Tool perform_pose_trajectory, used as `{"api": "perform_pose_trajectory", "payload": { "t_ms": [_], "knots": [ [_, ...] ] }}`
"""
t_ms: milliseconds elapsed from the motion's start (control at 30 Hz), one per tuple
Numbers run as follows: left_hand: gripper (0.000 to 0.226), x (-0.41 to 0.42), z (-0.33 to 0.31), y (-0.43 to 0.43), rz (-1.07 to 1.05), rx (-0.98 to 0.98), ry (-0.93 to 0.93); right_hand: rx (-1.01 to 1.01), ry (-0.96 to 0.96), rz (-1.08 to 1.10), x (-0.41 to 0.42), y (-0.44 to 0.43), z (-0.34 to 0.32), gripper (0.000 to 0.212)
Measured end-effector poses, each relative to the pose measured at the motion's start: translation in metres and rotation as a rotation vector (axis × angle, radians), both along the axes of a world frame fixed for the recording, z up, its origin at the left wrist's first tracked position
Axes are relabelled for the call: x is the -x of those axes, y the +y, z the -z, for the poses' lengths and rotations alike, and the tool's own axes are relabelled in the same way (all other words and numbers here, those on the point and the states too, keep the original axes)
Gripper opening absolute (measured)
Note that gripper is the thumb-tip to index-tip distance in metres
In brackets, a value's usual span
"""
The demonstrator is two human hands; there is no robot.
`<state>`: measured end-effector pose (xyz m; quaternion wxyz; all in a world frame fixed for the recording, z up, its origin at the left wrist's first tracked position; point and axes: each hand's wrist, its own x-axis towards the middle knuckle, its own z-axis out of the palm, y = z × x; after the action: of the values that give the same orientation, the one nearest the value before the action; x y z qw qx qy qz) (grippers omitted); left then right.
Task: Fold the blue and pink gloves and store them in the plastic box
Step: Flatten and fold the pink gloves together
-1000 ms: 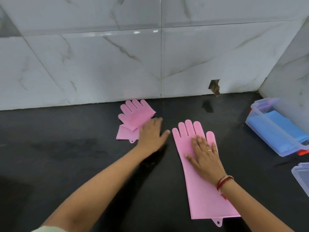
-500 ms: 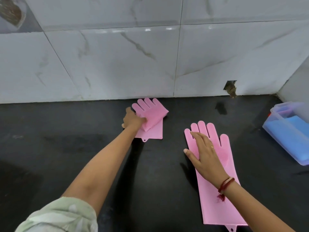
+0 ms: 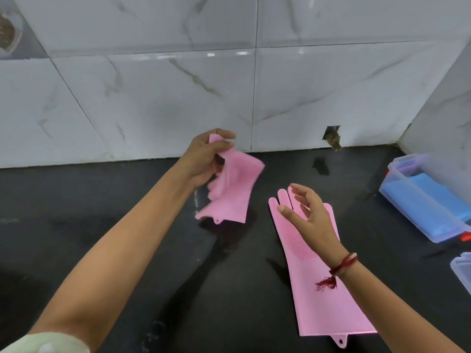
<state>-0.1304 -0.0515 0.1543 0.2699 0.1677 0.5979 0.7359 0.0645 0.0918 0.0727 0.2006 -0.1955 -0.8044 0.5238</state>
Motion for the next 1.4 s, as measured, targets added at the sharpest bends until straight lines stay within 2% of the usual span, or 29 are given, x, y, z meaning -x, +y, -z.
{"api": "perform_pose_trajectory", "payload": {
  "t_ms": [100, 200, 267, 333, 467, 700, 867, 967, 1067, 1133, 1200, 1267, 1333, 1400],
  "knots": [
    [0.039, -0.036, -0.033, 0.000, -0.051, -0.209, -0.129, 0.098, 0.082, -0.113, -0.003, -0.025, -0.018, 0.074],
    [0.035, -0.077, -0.053, -0.001, -0.012, -0.253, -0.097, 0.196, 0.205, -0.147, -0.003, -0.051, -0.034, 0.099],
    [0.031, -0.099, -0.062, -0.002, 0.065, -0.265, -0.065, 0.161, 0.309, -0.126, -0.005, -0.059, -0.047, 0.110],
    [0.025, -0.114, -0.070, -0.003, 0.156, -0.297, -0.069, 0.014, 0.321, -0.103, -0.011, -0.064, -0.056, 0.114],
    [0.018, -0.123, -0.080, -0.004, 0.218, -0.256, -0.013, -0.325, 0.316, -0.014, -0.021, -0.062, -0.061, 0.103],
    [0.020, -0.114, -0.081, -0.006, 0.223, -0.182, 0.005, -0.342, 0.253, -0.214, -0.031, -0.021, -0.086, 0.076],
    [0.020, -0.105, -0.079, -0.007, 0.353, -0.074, -0.026, -0.122, 0.183, -0.457, -0.035, 0.004, -0.101, 0.059],
    [0.017, -0.098, -0.074, -0.008, 0.447, -0.027, -0.074, 0.164, 0.198, -0.615, -0.035, 0.013, -0.102, 0.038],
    [0.016, -0.092, -0.066, -0.004, 0.494, -0.052, -0.149, 0.506, 0.276, -0.607, -0.037, 0.013, -0.097, 0.023],
    [0.015, -0.086, -0.059, 0.001, 0.486, -0.120, -0.258, 0.517, 0.214, -0.607, -0.038, 0.009, -0.096, 0.014],
    [0.015, -0.081, -0.046, 0.007, 0.479, -0.157, -0.287, 0.554, 0.155, -0.628, -0.038, 0.003, -0.094, 0.008],
    [0.021, -0.079, -0.028, 0.015, 0.460, -0.162, -0.316, 0.694, 0.152, -0.587, -0.035, -0.001, -0.098, 0.010],
    [0.045, -0.079, -0.001, 0.024, 0.494, -0.142, -0.426, 0.904, 0.170, -0.529, -0.032, -0.002, -0.101, 0.036],
    [0.068, -0.083, 0.027, 0.029, 0.635, -0.069, -0.446, 1.099, 0.175, -0.475, -0.031, -0.002, -0.106, 0.059]
  ]
}}
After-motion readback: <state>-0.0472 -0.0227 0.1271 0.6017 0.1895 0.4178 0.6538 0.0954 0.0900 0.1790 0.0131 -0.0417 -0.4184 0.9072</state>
